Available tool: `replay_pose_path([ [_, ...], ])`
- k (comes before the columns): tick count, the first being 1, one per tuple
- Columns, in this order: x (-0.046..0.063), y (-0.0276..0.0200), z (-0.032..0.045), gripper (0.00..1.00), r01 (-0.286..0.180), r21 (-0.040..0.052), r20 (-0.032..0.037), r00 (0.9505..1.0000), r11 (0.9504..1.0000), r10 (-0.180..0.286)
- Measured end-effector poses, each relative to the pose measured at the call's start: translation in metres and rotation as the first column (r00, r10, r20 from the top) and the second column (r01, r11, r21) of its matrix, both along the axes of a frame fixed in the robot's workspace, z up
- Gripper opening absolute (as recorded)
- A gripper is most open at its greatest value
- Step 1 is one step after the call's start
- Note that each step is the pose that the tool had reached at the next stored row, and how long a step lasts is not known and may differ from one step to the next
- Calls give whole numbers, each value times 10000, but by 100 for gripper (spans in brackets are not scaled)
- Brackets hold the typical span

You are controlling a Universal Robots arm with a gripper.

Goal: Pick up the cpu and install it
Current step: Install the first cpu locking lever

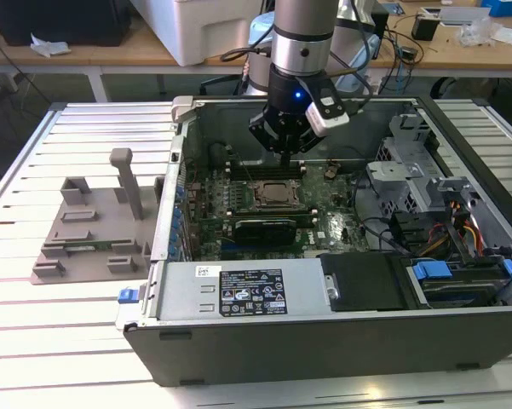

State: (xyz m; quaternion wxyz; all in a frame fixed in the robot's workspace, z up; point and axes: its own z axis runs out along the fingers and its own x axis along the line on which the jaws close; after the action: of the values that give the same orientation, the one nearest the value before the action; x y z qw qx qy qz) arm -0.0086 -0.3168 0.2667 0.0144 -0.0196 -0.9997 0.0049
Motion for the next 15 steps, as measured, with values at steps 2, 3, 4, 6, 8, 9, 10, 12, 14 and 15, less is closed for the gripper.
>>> replay_pose_path([
  [2, 0, 0, 0, 11, -278, 0, 1, 9996, 9996, 278],
  [3, 0, 0, 0, 11, -368, 0, 0, 9993, 9993, 368],
  [4, 0, 0, 0, 11, -444, 0, 1, 9990, 9990, 444],
  [6, 0, 0, 0, 11, -618, 0, 0, 9981, 9981, 618],
  [8, 0, 0, 0, 11, -859, 0, 0, 9963, 9963, 859],
  [9, 0, 0, 0, 11, -962, 0, 0, 9954, 9954, 962],
  [10, 0, 0, 0, 11, -1041, 0, 0, 9946, 9946, 1041],
  [12, 0, 1, -1, 11, -1086, 96, 12, 9941, 9940, 1086],
  [14, 0, 0, 0, 11, -1085, 478, 53, 9941, 9929, 1084],
  [15, 0, 0, 0, 11, -1085, 623, 69, 9941, 9921, 1083],
])
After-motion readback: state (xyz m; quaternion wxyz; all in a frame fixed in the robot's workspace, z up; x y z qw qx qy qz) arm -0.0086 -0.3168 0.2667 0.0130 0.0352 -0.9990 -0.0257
